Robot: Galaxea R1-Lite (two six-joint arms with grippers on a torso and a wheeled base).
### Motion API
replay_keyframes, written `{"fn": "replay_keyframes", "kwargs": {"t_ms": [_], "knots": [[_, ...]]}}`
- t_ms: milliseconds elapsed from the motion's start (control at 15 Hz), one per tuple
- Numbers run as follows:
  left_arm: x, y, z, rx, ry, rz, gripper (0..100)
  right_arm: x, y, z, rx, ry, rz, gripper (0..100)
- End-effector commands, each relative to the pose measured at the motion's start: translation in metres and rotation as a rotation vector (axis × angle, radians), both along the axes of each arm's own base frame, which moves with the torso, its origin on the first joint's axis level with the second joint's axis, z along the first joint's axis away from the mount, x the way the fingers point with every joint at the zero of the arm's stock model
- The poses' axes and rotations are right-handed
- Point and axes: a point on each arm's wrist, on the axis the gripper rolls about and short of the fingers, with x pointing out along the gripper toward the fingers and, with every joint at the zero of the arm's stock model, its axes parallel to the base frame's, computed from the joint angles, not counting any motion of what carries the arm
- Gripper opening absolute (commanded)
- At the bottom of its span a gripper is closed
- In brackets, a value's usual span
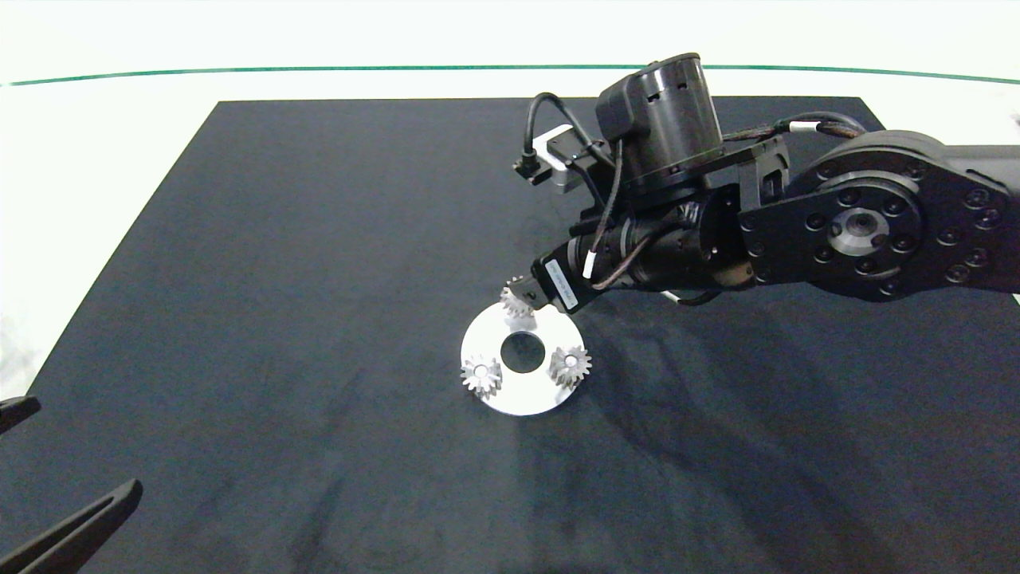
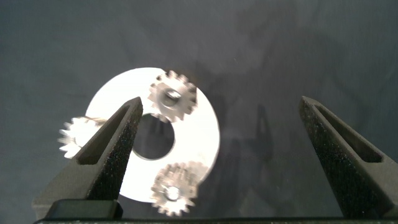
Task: Install three planetary gears onto the carrier pins
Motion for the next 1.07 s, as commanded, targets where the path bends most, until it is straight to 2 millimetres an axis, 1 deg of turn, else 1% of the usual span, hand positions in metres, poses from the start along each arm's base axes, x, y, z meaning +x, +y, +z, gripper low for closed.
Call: {"fn": "replay_keyframes", "kwargs": {"t_ms": [67, 200, 467, 1067], "knots": [[0.000, 0.000, 0.000, 0.001, 0.001, 0.002, 100, 0.004, -0.005, -0.003, -0.010, 0.008, -0.017, 100], [0.001, 0.000, 0.000, 0.002, 0.002, 0.000, 100, 0.009, -0.008, -0.003, -0.008, 0.002, -0.032, 100], [0.000, 0.000, 0.000, 0.001, 0.001, 0.000, 100, 0.018, -0.004, -0.009, -0.011, 0.006, -0.039, 100], [0.000, 0.000, 0.000, -0.001, -0.002, 0.000, 100, 0.028, 0.005, -0.018, -0.011, 0.009, -0.039, 100]]}}
